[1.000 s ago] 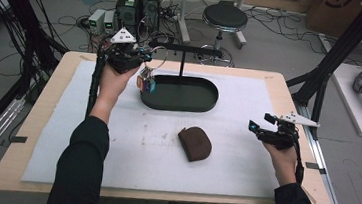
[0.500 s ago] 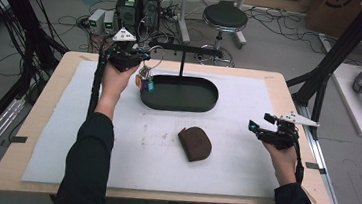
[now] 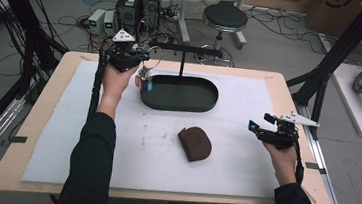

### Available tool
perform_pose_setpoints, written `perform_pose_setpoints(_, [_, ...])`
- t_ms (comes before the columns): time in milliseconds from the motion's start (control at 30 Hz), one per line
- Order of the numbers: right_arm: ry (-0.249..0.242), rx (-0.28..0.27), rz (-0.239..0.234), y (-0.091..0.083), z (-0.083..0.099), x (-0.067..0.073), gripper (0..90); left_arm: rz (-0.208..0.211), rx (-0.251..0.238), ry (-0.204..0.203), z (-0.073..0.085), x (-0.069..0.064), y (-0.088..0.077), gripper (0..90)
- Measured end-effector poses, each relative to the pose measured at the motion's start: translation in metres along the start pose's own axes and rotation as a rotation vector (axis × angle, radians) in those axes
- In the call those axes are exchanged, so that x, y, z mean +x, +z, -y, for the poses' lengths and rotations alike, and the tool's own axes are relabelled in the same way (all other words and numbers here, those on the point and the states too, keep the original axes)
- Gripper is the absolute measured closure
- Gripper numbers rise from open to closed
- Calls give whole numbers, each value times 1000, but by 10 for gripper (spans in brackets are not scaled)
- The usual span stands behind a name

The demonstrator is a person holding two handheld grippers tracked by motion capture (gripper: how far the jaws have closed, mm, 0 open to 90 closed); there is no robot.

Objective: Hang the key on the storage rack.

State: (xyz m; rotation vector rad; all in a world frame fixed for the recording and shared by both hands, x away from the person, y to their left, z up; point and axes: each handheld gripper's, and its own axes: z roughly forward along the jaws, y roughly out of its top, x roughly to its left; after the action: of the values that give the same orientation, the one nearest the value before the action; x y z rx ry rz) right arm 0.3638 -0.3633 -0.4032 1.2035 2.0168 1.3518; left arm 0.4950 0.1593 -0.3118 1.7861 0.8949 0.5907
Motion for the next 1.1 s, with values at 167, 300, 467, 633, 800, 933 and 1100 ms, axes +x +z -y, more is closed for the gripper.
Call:
perform_pose_setpoints(167, [2, 1, 0, 0, 0, 0, 201, -5, 2, -11, 4, 1, 1, 865])
perform_pose_setpoints(300, [0, 0, -1, 0, 0, 0, 201, -9, 5, -11, 5, 1, 2, 863])
perform_pose_setpoints(467, [-1, 0, -1, 0, 0, 0, 201, -18, 7, -14, 6, 1, 4, 860])
perform_pose_setpoints(633, [-3, 2, -1, 0, 0, 0, 201, -36, 21, -13, 8, 2, 5, 849])
perform_pose_setpoints(800, [-5, 1, -2, 1, 0, 0, 201, -56, -1, -34, 8, 3, 1, 796])
perform_pose_setpoints(933, [-3, 4, -2, 1, 0, 1, 201, -75, 12, -21, 8, 2, -5, 718])
perform_pose_setpoints(1100, [-7, 8, -1, 1, 0, 2, 201, -100, -1, 1, 10, -10, -19, 552])
